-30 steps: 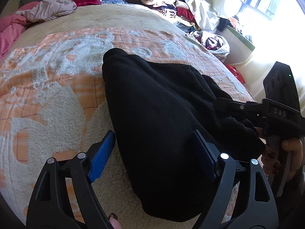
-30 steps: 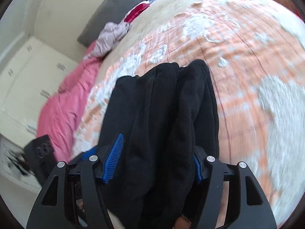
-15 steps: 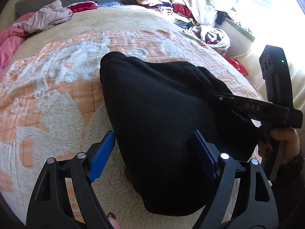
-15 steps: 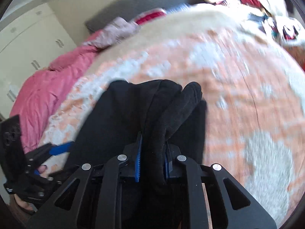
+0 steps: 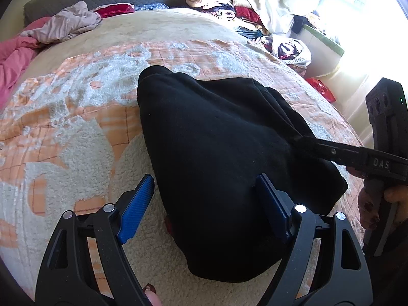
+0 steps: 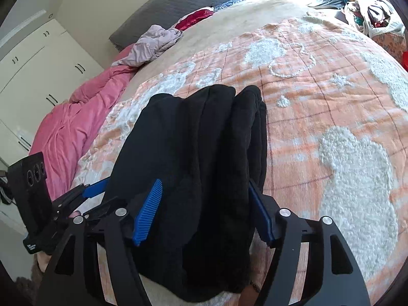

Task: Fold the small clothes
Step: 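Hold the folded edge down with the right tool while the left tool opens and releases, then open the right tool and release the folded sweatshirt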

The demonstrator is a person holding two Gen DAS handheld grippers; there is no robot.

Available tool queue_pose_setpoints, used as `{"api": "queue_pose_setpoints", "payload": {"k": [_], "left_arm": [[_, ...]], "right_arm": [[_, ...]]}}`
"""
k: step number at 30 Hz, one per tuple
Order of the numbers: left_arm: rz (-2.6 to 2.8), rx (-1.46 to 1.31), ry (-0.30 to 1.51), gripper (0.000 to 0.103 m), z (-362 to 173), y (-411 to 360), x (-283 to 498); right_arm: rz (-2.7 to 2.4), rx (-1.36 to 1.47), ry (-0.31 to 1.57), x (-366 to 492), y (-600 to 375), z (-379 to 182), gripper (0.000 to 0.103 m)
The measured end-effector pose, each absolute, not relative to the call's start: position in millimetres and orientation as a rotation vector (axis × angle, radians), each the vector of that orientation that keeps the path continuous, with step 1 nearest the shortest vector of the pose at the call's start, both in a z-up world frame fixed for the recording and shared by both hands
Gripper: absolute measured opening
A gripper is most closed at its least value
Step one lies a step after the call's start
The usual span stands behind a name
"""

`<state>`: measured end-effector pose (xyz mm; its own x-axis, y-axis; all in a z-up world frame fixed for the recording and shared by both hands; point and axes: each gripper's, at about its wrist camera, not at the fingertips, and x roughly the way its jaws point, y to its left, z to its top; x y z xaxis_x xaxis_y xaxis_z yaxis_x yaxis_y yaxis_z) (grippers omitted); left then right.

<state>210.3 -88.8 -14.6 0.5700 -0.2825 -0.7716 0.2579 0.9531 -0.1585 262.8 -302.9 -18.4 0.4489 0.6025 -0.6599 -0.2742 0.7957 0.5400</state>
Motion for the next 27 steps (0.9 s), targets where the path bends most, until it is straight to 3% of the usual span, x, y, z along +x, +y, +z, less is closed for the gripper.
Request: {"api": "queue_pose_setpoints", "payload": {"k": [10,17,22,25,27], "left_arm": [[-0.332,-0.001,0.907,0.074,-10,-97,199],[-0.324,-0.039,0.904,0.074,-10,-95,197],[-0.327,-0.102,0.847,0.073,6,-89,191],[-0.314,-0.056,0.895,0.051,-3,-95,196],[-0.304,-0.039,0.895,0.051,-5,-97,195]], "right_arm": [[0.545,0.424,0.974,248,-309,-22,0.065],[0.557,0.378,0.964,246,-303,-19,0.028],[0.531,0.301,0.929,241,-293,-9,0.021],[0.545,0.275,0.897,238,-293,-1,0.015],[0.557,0.239,0.862,234,-294,8,0.013]]}}
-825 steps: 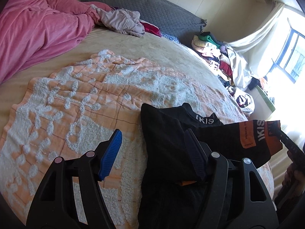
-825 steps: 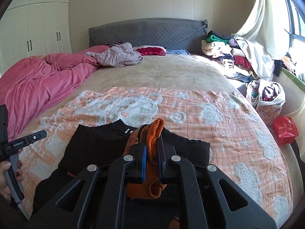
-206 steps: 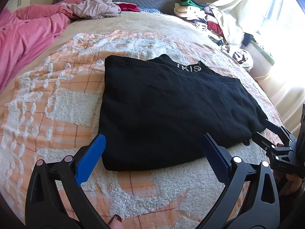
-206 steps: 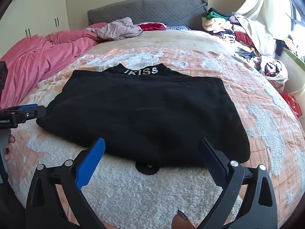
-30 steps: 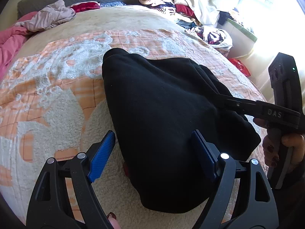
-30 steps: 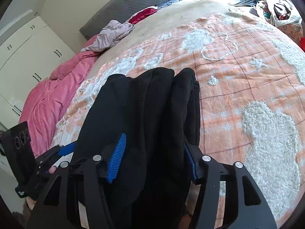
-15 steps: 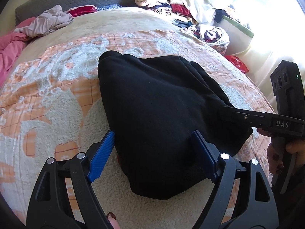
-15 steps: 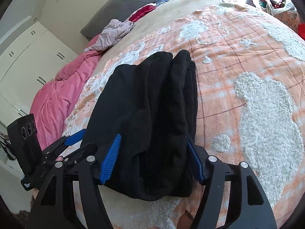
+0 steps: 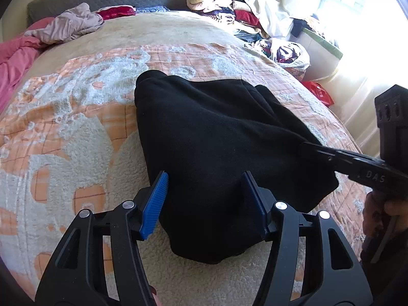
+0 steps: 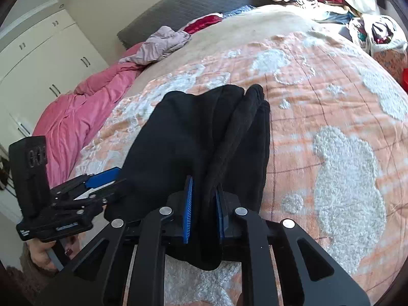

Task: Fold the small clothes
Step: 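Open the right tool and release the folded sweatshirt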

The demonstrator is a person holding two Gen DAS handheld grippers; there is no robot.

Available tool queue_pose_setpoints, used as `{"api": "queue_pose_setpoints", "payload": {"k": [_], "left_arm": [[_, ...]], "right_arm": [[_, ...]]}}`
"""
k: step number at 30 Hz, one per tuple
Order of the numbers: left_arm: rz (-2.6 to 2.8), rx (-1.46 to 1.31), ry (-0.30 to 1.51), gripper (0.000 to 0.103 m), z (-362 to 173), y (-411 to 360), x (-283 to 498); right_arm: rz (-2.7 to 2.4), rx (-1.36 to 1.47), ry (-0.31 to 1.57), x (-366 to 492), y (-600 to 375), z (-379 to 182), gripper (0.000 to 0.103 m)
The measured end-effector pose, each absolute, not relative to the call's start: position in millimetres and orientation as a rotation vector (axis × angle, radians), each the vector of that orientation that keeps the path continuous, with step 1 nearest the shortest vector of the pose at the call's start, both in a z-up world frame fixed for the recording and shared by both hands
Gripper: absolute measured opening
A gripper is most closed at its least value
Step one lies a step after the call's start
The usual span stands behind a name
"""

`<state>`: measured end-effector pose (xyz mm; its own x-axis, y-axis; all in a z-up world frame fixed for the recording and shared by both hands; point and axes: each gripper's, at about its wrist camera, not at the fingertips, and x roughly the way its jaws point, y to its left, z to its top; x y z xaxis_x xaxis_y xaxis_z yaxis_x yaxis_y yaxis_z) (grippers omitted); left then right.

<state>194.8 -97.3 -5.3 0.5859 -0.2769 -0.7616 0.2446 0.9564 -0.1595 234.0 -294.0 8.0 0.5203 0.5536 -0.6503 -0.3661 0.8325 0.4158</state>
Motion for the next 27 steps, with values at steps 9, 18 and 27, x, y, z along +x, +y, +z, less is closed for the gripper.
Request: {"api": "queue_pose_setpoints", "payload": {"k": [9,18,27], "left_arm": [[-0.301,0.034,0.915,0.059,-16,-112,190],[-0.284,0.076,0.911,0.062,-26,-118,188],[-0.291,0.043,0.919,0.062,-20,-116,185]], "right_arm": [[0.450,0.173,0.938,242,-295,-13,0.023],[0.390,0.183,0.949,240,-299,-24,0.043],[0.393,0.194,0.880,223,-300,-10,0.055]]}}
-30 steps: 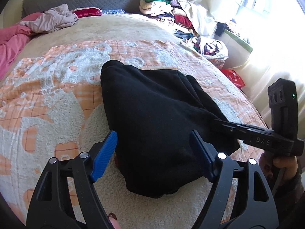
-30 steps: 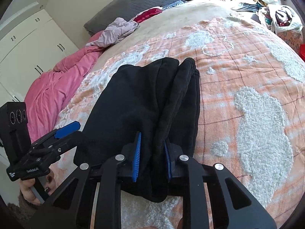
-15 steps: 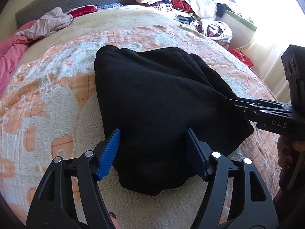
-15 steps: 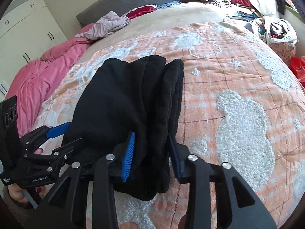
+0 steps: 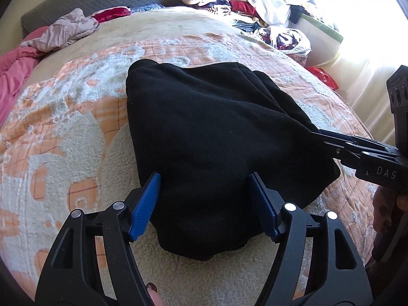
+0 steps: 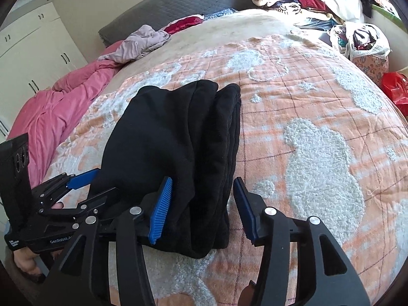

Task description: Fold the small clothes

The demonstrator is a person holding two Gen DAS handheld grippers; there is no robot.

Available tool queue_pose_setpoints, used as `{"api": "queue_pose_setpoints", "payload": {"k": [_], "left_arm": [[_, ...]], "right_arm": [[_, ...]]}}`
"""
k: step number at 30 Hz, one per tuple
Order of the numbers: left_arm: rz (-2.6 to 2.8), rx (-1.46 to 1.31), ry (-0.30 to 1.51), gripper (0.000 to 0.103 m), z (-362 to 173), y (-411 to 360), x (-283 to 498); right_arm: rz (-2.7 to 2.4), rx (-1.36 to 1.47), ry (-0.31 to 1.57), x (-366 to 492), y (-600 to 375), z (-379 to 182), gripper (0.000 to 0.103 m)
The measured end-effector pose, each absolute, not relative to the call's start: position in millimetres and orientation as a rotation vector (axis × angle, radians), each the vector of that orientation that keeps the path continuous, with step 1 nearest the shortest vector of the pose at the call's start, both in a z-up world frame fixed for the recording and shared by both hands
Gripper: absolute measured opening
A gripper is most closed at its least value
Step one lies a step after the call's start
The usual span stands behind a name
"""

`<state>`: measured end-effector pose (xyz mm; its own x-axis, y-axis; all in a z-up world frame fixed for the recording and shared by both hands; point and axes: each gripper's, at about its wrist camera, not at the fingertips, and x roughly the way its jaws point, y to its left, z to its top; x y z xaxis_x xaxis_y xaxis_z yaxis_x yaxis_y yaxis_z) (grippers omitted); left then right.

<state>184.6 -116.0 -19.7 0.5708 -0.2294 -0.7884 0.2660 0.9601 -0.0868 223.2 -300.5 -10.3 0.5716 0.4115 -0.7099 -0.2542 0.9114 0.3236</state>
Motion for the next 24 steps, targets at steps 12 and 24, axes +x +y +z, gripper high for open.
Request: {"api": "queue_pose_setpoints", "payload": {"k": [12,24], "left_arm": [[-0.295,0.000,0.923,0.062,-14,-109,183],[-0.285,-0.041,0.905,0.074,-3,-101,184]], "right_arm": [[0.344,0.200,0.773,191,-308,4,0.078],[0.268,0.210,0.731,187,-316,6,0.097]]}}
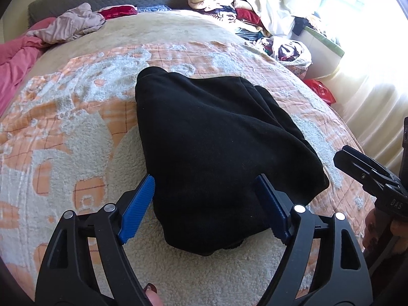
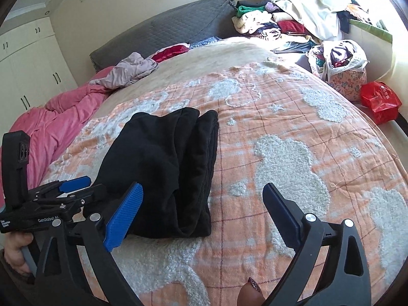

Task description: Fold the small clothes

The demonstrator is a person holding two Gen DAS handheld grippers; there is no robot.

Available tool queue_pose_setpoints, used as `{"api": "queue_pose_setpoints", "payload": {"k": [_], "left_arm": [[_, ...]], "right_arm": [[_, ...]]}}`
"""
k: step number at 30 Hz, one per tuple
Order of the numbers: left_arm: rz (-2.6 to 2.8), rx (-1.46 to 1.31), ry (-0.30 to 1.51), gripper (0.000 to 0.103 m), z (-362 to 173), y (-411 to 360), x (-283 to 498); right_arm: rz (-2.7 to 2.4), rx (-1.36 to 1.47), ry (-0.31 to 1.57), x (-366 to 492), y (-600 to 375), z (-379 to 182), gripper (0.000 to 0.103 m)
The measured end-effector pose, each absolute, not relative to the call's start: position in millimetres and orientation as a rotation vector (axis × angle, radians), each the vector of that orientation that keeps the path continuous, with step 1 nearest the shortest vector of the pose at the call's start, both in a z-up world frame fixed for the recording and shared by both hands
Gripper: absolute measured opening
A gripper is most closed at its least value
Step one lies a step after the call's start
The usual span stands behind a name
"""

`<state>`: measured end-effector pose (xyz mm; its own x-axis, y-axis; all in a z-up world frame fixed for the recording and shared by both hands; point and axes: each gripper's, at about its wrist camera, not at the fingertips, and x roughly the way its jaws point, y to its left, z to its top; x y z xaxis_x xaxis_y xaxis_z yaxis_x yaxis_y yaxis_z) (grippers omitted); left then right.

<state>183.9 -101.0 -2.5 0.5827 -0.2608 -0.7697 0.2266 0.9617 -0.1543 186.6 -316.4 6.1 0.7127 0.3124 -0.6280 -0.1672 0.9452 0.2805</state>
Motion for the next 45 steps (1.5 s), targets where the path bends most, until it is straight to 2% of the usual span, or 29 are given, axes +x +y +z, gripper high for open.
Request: {"api": "queue_pose_setpoints", "payload": {"k": [3,5,9,19,33,45], "left_arm": [[-0.272,-0.046,0.896,0.079,1,-98,185],[-0.263,-0.050,0.890,0.087,4,-96,186],[-0.241,-0.055,0.879,0.093,9,-89,184],[-0.211,-0.074,0.793,0.093,33,-78,164],[-0.189,-0.082,0.670,0.093,57,-63,114],[-0.202,-0.069,0.643,0.093,52,-52,77]], "right_arm": [[0.261,0.212,0.728,186,-318,6,0.098],[0.255,0.215,0.722,185,-318,8,0.098],[0.232,0.209,0.676,180,-319,16,0.098],[0.200,0.162,0.499,148,-313,42,0.098],[0.168,0.133,0.405,106,-300,54,0.098],[0.110,0.069,0.331,59,-280,56,0.098]]}}
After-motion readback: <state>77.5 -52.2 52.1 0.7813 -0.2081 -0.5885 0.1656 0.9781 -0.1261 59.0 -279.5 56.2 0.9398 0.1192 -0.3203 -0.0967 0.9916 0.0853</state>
